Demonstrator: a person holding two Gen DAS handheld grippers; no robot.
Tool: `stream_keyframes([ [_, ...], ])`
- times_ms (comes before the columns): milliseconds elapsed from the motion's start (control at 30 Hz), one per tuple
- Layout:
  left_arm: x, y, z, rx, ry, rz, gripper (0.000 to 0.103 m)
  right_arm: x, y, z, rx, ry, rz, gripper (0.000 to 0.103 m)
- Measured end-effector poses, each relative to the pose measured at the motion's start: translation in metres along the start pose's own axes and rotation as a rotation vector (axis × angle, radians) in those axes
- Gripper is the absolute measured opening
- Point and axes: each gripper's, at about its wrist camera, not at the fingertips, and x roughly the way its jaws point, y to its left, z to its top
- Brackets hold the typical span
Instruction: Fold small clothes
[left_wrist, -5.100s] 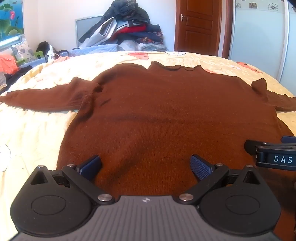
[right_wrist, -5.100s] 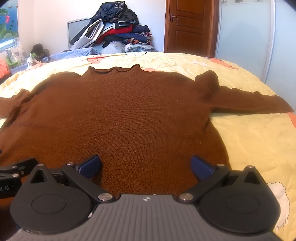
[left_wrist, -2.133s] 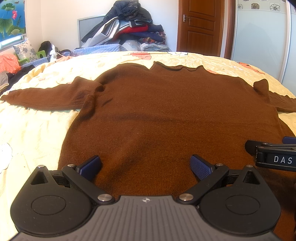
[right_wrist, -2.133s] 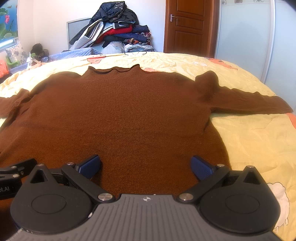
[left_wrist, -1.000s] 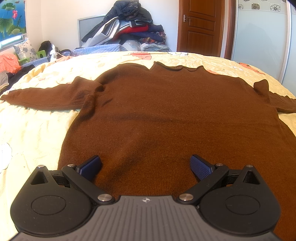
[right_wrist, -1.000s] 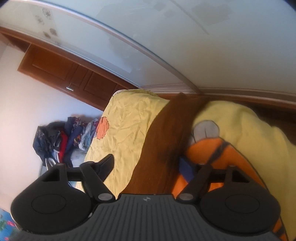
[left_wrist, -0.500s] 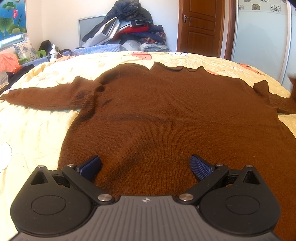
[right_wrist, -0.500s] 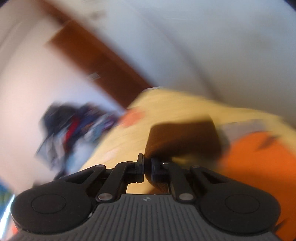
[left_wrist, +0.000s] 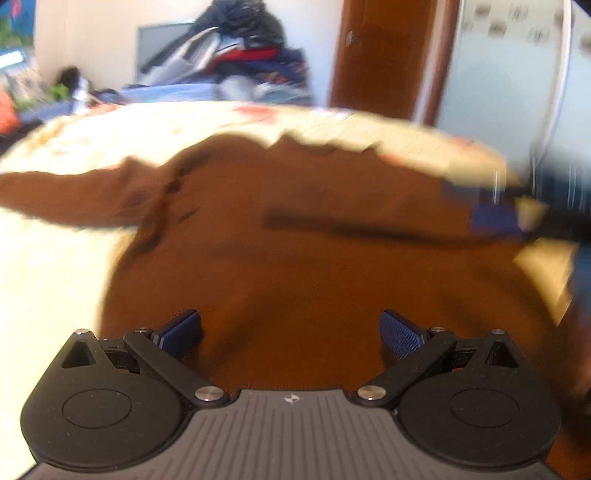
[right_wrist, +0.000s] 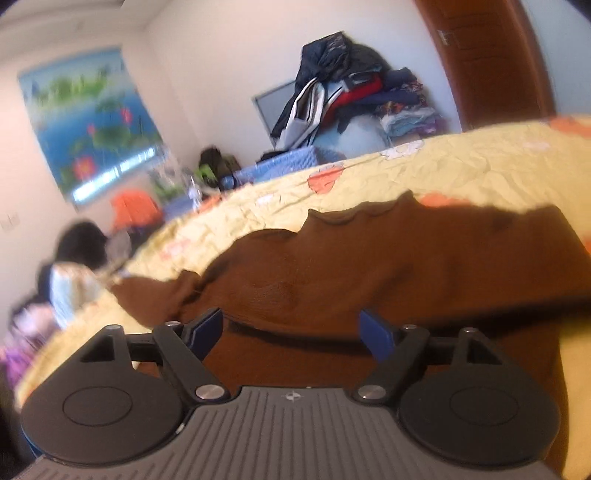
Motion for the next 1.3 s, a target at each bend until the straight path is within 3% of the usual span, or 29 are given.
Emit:
stream_keyframes([
  [100, 0.022, 0.004, 0.040, -0.093, 0.008, -0.110, 0.103, -0.016, -0.019, -0.017, 0.012, -0.013, -0.086, 0.087],
  [200, 0.062, 0.019, 0.068, -0.231, 0.036, -0.073, 0.103, -0.016, -0.041, -0.031, 0.041, 0.002, -0.138, 0.087],
  [300, 0.103, 0.037, 0.085, -0.390, 0.112, -0.094, 0.102, -0.009, -0.050, -0.037, 0.084, -0.010, -0.120, 0.093],
  [333, 0.106, 0.037, 0.090, -0.396, 0.086, -0.072, 0.099, -0.006, -0.052, -0.039, 0.095, -0.008, -0.118, 0.093],
  [367, 0.111, 0.035, 0.094, -0.399, 0.094, -0.054, 0.081, -0.005, -0.054, -0.040, 0.103, -0.011, -0.114, 0.093],
  [400, 0.117, 0.033, 0.098, -0.395, 0.109, -0.033, 0.049, -0.006, -0.055, -0.040, 0.110, -0.016, -0.110, 0.094],
  [467, 0.125, 0.026, 0.105, -0.345, 0.134, 0.057, 0.007, -0.007, -0.058, -0.043, 0.130, -0.023, -0.096, 0.094],
  [600, 0.121, 0.016, 0.118, -0.204, 0.097, 0.141, 0.005, -0.008, -0.062, -0.042, 0.162, -0.034, -0.075, 0.094],
  [700, 0.091, 0.022, 0.132, -0.115, -0.042, 0.205, 0.004, -0.005, -0.060, -0.041, 0.160, -0.033, -0.076, 0.094],
  [767, 0.075, 0.038, 0.140, -0.121, -0.100, 0.246, 0.004, -0.004, -0.060, -0.040, 0.154, -0.030, -0.078, 0.095],
  [867, 0.075, 0.064, 0.140, -0.134, -0.084, 0.323, 0.004, -0.003, -0.060, -0.040, 0.154, -0.030, -0.075, 0.097],
  [1000, 0.094, 0.088, 0.109, -0.074, -0.025, 0.458, 0.004, -0.002, -0.059, -0.040, 0.150, -0.026, -0.072, 0.098],
  [1100, 0.092, 0.092, 0.092, -0.070, -0.025, 0.478, 0.004, -0.001, -0.058, -0.039, 0.144, -0.023, -0.075, 0.099],
  [1300, 0.060, 0.076, 0.110, -0.039, -0.034, 0.465, 0.008, 0.002, -0.057, -0.035, 0.131, 0.000, -0.077, 0.102],
])
